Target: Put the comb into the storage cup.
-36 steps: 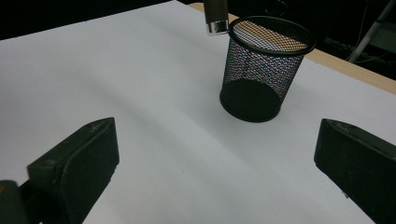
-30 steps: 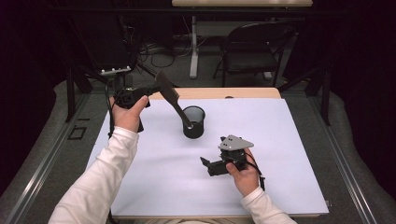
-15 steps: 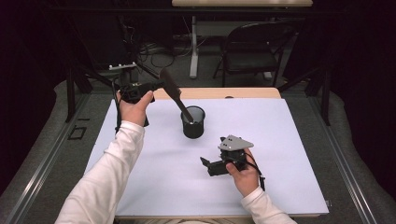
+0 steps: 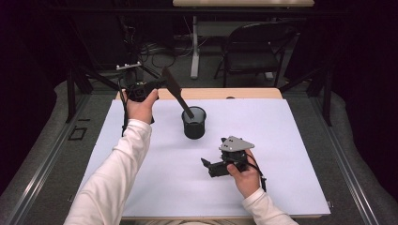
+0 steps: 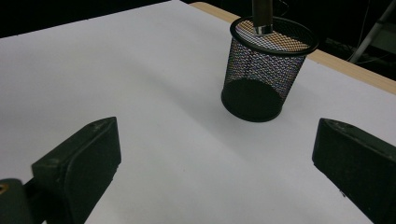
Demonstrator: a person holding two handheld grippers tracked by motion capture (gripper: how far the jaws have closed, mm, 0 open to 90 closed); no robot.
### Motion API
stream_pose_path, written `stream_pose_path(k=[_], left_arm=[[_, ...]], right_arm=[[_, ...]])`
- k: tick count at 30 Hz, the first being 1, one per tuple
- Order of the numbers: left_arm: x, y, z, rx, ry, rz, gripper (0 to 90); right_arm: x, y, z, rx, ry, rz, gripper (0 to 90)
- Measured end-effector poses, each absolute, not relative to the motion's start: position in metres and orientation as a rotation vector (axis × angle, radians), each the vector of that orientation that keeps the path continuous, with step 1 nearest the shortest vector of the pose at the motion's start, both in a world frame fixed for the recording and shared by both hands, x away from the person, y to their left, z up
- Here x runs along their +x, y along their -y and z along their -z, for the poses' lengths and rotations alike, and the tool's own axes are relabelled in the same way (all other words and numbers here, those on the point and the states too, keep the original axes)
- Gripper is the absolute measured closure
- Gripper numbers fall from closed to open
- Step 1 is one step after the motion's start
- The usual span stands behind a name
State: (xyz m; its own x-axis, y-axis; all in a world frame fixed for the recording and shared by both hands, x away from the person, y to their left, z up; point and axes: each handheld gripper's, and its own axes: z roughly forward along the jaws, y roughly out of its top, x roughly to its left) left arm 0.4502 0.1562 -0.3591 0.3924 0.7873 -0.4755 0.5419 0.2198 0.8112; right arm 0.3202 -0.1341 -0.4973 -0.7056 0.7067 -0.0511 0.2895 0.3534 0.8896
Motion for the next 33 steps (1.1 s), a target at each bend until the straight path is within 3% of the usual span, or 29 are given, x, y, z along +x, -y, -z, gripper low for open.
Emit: stream_pose_path(k=[33], left_arm=[[0.460, -0.122, 0.386, 1.519, -1.285, -0.251, 84.0]], right_arm=[[0.319, 0.135, 0.497, 0.867, -2.187, -1.313, 2.0]])
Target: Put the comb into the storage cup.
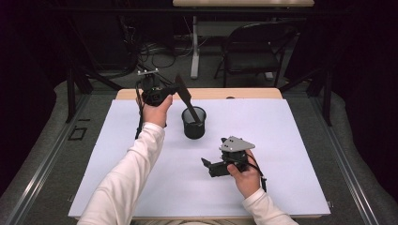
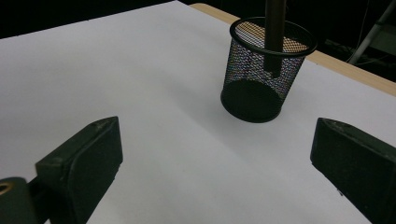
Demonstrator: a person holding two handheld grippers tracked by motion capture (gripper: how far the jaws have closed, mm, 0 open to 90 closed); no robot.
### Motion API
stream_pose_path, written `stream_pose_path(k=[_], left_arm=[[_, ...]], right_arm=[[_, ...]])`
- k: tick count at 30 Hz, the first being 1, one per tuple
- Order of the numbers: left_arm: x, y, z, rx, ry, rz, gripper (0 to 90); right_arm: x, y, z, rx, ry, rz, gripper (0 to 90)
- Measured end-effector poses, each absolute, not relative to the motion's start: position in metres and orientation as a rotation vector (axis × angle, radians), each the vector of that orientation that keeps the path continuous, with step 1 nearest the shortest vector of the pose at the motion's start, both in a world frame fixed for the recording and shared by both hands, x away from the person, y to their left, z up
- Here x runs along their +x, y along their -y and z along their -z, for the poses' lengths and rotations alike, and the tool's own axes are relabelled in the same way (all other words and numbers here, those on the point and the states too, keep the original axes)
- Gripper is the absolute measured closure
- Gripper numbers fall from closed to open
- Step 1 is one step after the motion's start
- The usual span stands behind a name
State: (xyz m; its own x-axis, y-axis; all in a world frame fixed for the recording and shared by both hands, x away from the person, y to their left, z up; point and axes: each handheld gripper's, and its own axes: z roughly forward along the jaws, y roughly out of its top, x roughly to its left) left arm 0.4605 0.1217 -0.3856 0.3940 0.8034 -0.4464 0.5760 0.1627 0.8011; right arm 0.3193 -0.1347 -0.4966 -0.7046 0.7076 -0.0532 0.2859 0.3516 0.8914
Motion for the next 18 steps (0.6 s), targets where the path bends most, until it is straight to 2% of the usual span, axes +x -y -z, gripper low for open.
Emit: stream_pose_path(k=[18], left_arm=[[0.466, -0.113, 0.404, 1.544, -1.316, -0.230, 84.0]], right_arm=[[0.320, 0.135, 0.497, 0.866, -2.187, -1.313, 2.8]])
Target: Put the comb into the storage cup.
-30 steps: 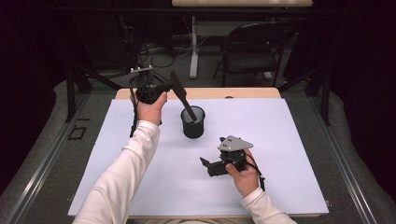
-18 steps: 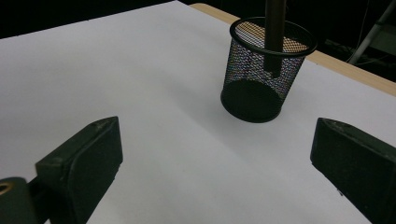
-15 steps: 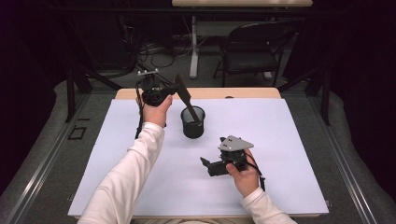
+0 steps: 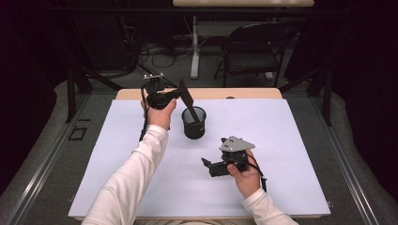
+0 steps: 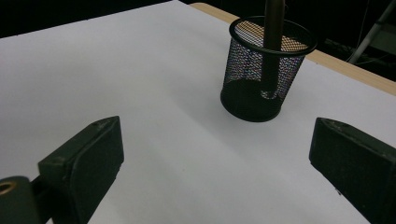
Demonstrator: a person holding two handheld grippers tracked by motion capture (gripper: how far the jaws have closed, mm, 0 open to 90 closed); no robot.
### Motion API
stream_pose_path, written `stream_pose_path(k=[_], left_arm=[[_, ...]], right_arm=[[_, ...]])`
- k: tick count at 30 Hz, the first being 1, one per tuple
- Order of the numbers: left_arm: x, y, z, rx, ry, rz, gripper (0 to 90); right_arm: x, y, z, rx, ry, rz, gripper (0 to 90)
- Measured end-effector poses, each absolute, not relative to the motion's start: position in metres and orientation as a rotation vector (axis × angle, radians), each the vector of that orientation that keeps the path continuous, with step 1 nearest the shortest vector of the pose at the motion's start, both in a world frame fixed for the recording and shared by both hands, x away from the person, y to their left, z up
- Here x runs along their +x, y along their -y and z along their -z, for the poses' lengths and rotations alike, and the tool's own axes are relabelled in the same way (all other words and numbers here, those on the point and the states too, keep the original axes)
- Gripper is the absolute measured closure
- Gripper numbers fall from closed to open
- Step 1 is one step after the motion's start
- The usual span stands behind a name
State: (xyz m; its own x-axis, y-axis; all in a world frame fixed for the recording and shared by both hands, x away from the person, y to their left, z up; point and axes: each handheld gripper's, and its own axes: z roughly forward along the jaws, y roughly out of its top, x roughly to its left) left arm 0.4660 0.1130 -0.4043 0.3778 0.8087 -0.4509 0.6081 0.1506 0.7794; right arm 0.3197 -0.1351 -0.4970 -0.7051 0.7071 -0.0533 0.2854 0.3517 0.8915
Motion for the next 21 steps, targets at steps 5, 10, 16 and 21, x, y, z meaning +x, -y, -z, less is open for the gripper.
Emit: stream_pose_path(k=[5, 10, 16, 21], left_arm=[[0.467, -0.112, 0.411, 1.545, -1.328, -0.225, 84.0], [0.468, -0.112, 0.416, 1.550, -1.338, -0.221, 83.9], [0.470, -0.113, 0.420, 1.548, -1.348, -0.212, 84.0], [0.470, -0.113, 0.423, 1.554, -1.354, -0.212, 83.9]], right_arm=[[0.320, 0.135, 0.497, 0.865, -2.189, -1.313, 2.9], [0.320, 0.135, 0.497, 0.868, -2.192, -1.312, 2.9], [0.320, 0.135, 0.498, 0.868, -2.192, -1.311, 2.9], [0.320, 0.135, 0.498, 0.867, -2.195, -1.309, 2.9]])
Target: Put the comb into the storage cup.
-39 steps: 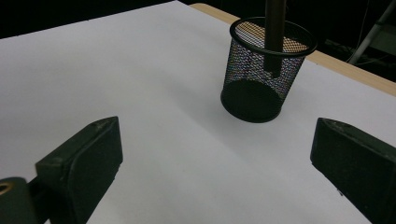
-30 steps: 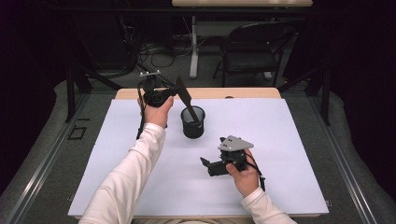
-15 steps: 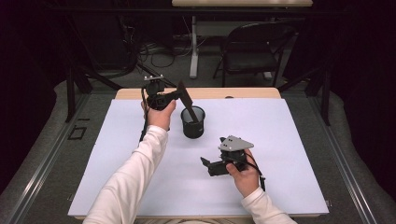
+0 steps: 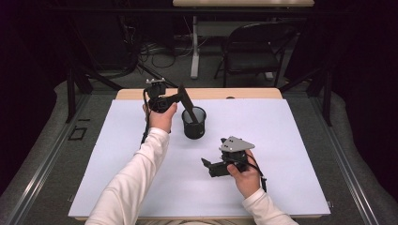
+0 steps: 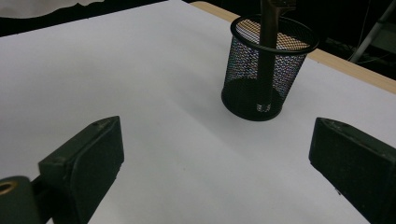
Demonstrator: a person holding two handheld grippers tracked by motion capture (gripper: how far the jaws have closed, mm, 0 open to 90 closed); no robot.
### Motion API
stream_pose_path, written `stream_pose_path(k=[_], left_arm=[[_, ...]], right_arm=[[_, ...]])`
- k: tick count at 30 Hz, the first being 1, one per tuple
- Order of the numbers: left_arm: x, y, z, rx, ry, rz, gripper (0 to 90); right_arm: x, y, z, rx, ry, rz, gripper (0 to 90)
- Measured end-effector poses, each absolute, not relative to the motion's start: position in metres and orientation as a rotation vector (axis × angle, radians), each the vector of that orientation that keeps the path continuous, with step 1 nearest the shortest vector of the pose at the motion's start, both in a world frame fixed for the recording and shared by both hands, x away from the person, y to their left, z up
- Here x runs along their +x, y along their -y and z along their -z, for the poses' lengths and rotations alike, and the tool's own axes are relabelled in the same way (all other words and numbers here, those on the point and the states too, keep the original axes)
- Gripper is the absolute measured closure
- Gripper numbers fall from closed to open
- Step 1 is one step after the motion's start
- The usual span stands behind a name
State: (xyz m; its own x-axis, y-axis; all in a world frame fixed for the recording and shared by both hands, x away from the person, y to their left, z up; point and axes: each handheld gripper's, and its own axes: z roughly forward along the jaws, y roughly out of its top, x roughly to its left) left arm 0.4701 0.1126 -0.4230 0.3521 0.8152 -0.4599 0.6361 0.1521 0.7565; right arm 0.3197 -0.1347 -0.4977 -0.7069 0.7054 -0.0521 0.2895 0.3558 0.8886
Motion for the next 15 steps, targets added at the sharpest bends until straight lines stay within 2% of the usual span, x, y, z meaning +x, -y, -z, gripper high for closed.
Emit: stream_pose_path(k=[15], left_arm=[[0.4719, -0.1180, 0.4268, 1.525, -1.373, -0.194, 83.8]], right_arm=[[0.3197, 0.1344, 0.4978, 0.861, -2.196, -1.308, 4.1]])
